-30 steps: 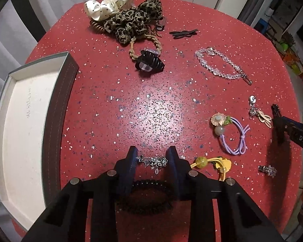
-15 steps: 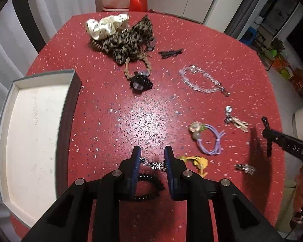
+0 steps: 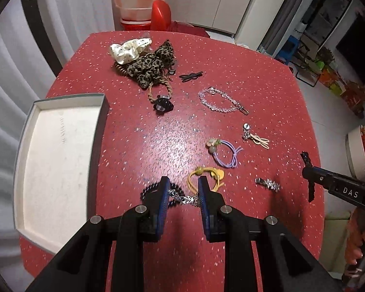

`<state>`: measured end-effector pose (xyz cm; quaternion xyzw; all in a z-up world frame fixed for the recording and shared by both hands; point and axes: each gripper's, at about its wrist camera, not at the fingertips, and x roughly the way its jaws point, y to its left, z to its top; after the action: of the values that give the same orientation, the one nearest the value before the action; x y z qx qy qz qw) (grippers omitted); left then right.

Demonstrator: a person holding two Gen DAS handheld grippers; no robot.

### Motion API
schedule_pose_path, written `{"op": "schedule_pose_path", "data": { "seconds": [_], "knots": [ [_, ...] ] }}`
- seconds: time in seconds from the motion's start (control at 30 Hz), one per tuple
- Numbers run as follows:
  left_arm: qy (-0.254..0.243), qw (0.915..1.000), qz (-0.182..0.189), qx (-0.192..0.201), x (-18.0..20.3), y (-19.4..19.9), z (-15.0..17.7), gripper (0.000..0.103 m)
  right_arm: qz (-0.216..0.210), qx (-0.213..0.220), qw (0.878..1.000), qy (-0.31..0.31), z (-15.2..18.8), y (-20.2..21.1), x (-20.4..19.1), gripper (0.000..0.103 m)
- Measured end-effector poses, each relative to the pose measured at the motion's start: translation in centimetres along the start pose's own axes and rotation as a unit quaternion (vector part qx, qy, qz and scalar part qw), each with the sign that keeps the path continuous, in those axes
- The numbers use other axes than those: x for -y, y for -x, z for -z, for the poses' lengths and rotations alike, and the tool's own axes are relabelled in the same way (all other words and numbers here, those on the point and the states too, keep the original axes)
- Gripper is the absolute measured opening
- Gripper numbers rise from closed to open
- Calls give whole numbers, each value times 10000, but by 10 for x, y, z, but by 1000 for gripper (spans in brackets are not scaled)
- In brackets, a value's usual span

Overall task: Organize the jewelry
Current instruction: 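Carry silver brooch in left tool while right tool carries black clip to tray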

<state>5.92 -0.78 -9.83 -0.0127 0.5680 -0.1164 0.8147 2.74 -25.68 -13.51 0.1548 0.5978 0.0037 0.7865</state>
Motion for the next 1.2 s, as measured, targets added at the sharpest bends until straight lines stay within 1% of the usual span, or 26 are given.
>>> {"op": "schedule_pose_path", "data": {
  "seconds": [0.2,0.37,0.53,0.7,0.93,1.07,1.2],
  "knots": [
    [69,10000,20,19,-20,18,10,25,-63,26,9999,95,10,18,-25,32],
    [94,9999,34,138,-57,35,8,25,-141,115,9997,168,15,26,-63,32],
    [99,9997,-14,233,-100,48,5,25,-247,177,9991,294,18,22,-120,32],
    [219,9994,-166,227,-154,50,3,25,-431,164,9976,518,18,9,-181,32],
    [408,9981,-350,307,-219,39,-11,25,-727,83,9931,912,9,-20,-263,32],
    [538,9973,-389,317,-246,18,-27,25,-899,13,9901,1077,-4,-46,-305,32],
    [575,9969,-431,329,-263,-9,-45,25,-974,-76,9891,1106,-19,-77,-330,32]
  ]
}}
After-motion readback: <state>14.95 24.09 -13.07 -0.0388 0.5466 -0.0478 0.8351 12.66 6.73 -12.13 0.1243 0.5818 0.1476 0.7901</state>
